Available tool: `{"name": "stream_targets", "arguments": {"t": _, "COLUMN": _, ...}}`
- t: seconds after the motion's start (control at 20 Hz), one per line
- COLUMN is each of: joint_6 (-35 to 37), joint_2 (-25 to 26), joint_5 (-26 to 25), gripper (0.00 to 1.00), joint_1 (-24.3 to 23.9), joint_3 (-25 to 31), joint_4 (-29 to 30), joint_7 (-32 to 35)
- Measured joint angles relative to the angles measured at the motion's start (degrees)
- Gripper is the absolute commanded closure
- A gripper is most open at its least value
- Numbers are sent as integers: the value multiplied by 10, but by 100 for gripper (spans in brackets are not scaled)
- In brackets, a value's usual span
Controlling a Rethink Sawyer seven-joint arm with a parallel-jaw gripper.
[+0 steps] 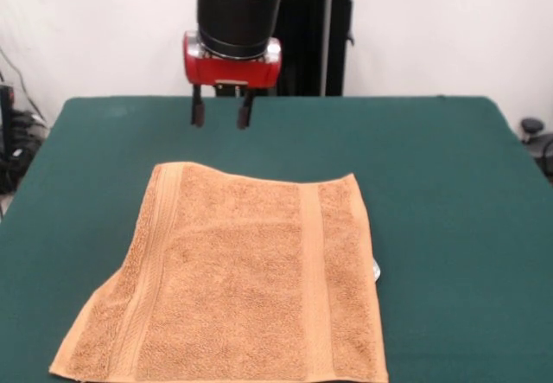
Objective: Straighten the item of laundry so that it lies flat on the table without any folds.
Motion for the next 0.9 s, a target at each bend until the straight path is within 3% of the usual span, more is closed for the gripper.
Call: {"name": "stream_targets", "arguments": {"t": 0.9, "joint_6": -29, "joint_2": 29, "joint_5": 40, "gripper": 0, "joint_1": 93, "joint_3": -34, "joint_4": 21, "joint_7": 101}}
